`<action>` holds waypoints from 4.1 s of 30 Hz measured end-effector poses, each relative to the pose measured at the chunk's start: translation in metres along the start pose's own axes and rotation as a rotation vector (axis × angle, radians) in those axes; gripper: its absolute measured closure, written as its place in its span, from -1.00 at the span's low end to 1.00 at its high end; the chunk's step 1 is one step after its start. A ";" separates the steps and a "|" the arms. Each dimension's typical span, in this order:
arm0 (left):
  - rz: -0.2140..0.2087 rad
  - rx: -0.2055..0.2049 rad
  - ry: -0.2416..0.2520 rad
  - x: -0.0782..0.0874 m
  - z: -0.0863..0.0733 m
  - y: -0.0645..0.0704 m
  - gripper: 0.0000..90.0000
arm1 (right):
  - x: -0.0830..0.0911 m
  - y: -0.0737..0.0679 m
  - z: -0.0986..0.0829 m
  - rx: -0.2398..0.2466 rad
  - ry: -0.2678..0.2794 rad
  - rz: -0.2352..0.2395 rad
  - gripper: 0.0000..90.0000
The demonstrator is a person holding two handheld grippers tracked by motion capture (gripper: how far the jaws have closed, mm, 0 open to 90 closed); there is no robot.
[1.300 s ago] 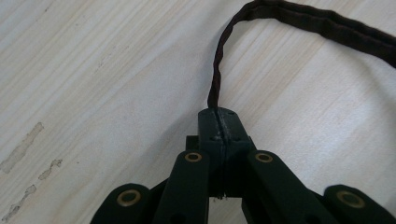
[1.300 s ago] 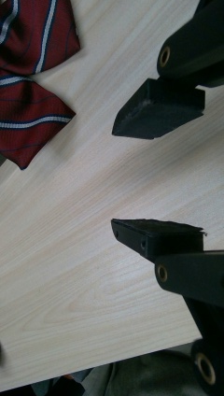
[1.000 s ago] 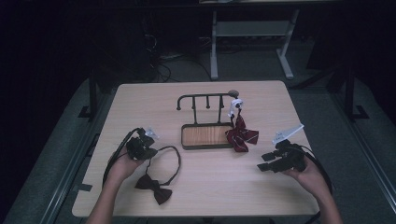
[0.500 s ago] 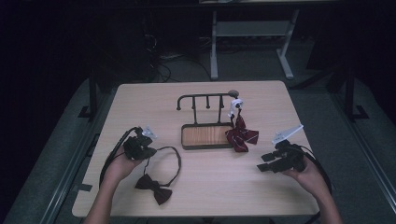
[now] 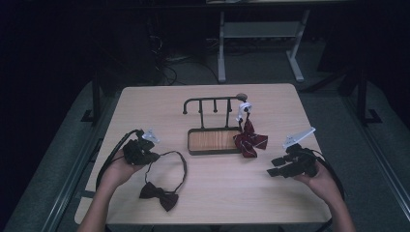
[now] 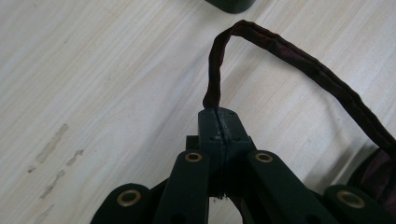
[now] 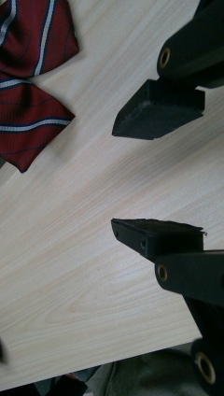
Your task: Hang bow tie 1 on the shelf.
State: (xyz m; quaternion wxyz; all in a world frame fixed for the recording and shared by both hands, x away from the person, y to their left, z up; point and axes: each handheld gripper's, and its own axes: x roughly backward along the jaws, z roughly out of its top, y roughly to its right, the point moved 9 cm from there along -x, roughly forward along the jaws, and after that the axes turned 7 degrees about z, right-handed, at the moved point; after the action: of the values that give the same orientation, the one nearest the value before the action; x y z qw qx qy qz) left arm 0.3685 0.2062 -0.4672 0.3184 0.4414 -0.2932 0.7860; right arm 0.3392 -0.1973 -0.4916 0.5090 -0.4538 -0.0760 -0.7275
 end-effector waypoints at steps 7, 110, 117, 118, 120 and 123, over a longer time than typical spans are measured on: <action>-0.022 -0.005 0.016 0.010 0.005 0.000 0.99 | 0.000 0.000 0.000 0.000 -0.001 0.000 0.07; -0.006 -0.134 0.096 0.095 0.100 -0.014 1.00 | 0.007 0.004 -0.001 -0.003 0.009 -0.005 0.10; -0.004 -0.123 0.099 0.097 0.106 -0.019 1.00 | 0.008 0.005 -0.001 0.003 0.009 -0.005 0.10; -0.004 -0.121 0.097 0.097 0.106 -0.020 1.00 | 0.008 0.004 -0.001 0.002 0.008 -0.005 0.10; -0.002 -0.121 0.093 0.096 0.107 -0.022 1.00 | 0.008 0.005 -0.001 0.002 0.009 -0.006 0.10; -0.003 -0.116 0.091 0.096 0.109 -0.024 1.00 | 0.008 0.005 -0.002 -0.001 0.011 -0.004 0.10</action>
State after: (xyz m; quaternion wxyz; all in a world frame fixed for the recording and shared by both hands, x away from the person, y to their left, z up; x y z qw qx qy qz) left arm 0.4026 0.1632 -0.3306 0.3574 0.3865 -0.3228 0.7866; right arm 0.3415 -0.2057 -0.4884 0.5080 -0.4497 -0.0736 -0.7310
